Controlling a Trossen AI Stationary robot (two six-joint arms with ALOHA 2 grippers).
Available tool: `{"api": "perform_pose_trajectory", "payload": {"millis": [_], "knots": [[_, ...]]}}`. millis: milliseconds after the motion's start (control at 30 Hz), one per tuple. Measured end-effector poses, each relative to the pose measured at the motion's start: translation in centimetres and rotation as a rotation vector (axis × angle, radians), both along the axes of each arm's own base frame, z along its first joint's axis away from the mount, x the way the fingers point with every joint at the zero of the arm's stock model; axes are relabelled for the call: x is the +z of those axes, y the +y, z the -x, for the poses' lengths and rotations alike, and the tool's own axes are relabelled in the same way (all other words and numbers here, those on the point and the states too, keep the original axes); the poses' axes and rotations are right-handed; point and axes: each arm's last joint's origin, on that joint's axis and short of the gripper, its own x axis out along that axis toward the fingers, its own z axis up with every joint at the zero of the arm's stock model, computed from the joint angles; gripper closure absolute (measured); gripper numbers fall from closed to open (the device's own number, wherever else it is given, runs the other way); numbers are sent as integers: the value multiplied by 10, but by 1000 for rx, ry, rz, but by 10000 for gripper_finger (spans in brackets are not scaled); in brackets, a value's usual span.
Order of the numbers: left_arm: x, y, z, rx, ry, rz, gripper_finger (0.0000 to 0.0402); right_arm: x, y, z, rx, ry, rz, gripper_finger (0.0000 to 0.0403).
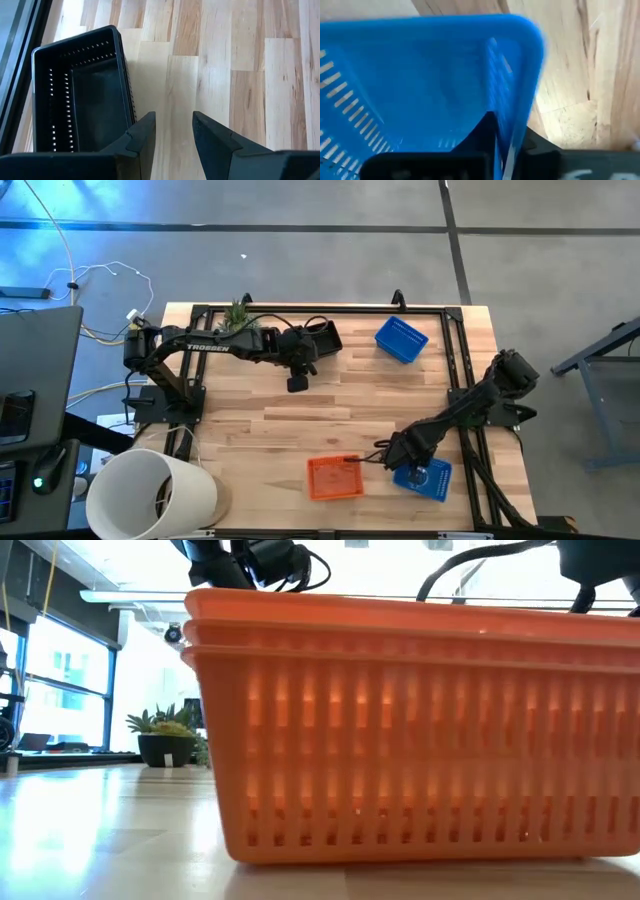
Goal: Stack baskets by color
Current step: Stack the bottom blue basket on top of the top blue basket
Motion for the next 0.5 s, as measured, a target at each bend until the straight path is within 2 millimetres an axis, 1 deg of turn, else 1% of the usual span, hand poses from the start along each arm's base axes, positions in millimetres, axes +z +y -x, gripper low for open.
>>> {"api": "perform_pose_trajectory", "payload": {"millis": [67, 167, 500], "knots": [[0, 0, 0, 0, 0, 0, 286, 2, -1, 0, -8, -9, 2, 400], [0, 0, 0, -12, 4, -7, 286, 7, -4, -1, -25, -32, 8, 399], [0, 0, 0, -22, 14, -11, 286, 33, -11, 4, -112, -138, 11, 403]]}}
